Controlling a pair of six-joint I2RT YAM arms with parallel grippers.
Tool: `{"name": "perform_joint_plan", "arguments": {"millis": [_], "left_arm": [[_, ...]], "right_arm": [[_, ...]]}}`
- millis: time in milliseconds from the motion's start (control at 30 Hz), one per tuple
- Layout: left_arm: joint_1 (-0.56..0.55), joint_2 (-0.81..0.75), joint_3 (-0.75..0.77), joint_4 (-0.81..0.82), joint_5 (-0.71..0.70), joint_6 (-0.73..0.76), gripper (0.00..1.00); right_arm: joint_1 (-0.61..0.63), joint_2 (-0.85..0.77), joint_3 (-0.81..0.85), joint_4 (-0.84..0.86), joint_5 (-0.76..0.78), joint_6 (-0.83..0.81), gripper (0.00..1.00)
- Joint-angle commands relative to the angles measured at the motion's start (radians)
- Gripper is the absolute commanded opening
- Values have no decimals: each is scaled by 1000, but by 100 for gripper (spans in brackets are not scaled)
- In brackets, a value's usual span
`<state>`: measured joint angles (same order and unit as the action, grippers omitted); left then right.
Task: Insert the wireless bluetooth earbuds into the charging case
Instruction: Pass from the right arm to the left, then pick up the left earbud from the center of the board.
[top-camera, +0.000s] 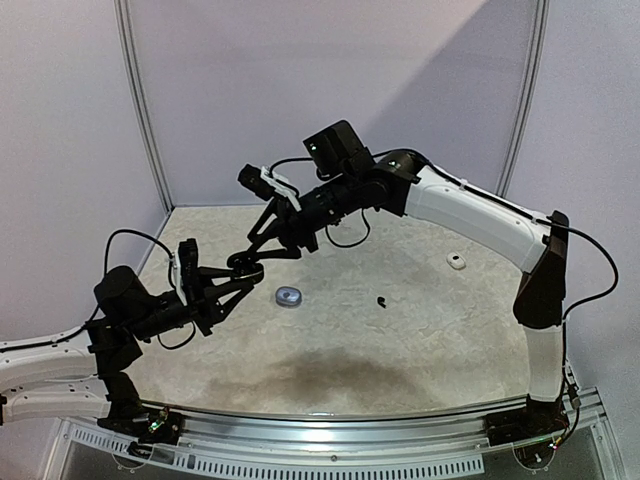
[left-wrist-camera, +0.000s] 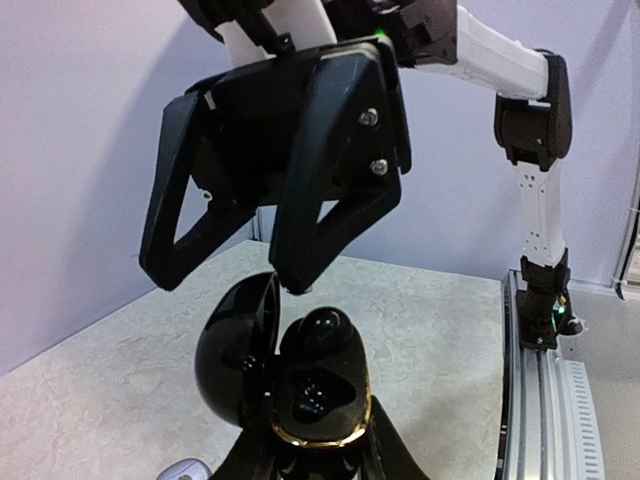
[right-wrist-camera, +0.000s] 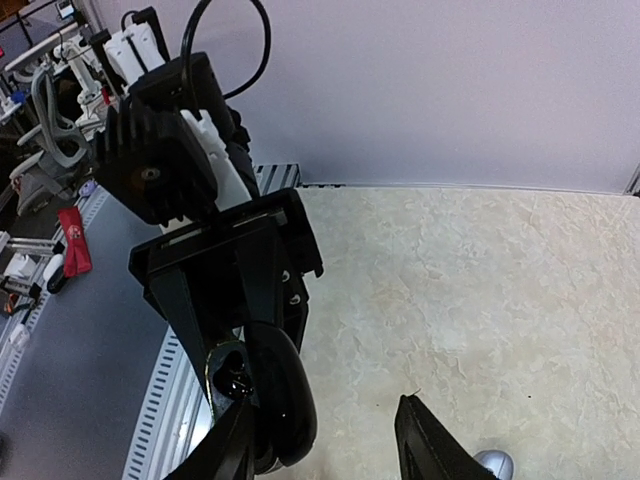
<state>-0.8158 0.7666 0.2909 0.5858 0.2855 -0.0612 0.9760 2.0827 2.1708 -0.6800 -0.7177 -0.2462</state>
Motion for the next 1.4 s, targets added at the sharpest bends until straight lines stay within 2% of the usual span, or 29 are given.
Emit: {"name": "perform_joint_plan", "arguments": {"millis": [0, 133, 233, 300, 333, 433, 500, 600, 733, 833, 900, 1000, 1267, 1367], "left_arm": [[-13, -12, -15, -13, -57, -83, 0], [-13, -22, -19, -17, -72, -89, 0], [-13, -33, -29, -16, -84, -90, 0], [-13, -41, -38, -10, -86, -88, 0], [-13, -46, -41, -9, -86, -86, 0], [-13, -57, -45, -15, -83, -73, 0], [-13, -59, -47, -14, -80, -67, 0], [-13, -62, -51, -11, -78, -63, 0], [-13, -60, -52, -12, -74, -59, 0], [-13, -61, -52, -12, -74, -57, 0], [-13, -60, -52, -13, -74, -55, 0], [-13, -60, -52, -15, -72, -52, 0], [-13, -59, -53, -16, -71, -46, 0], [-13, -62, -54, -18, -71, -44, 0]], "right_arm": [[-41, -42, -3, 131, 0, 131, 50], [-82, -69, -28, 243, 51, 298, 55], [-139, -102, -73, 231, 274, 456, 56], [-170, -101, -78, 112, 521, 507, 56], [-179, -89, -62, -10, 678, 518, 56], [-218, 34, 37, -286, 810, 521, 57], [-245, 121, 73, -406, 787, 544, 56], [-255, 225, 80, -494, 803, 554, 57], [-258, 304, 78, -528, 825, 538, 66], [-266, 353, 74, -548, 860, 523, 67], [-274, 381, 63, -567, 881, 525, 65], [-287, 403, 25, -564, 815, 537, 61], [-290, 374, -121, -542, 759, 565, 56], [-290, 363, -161, -551, 763, 572, 48]]}}
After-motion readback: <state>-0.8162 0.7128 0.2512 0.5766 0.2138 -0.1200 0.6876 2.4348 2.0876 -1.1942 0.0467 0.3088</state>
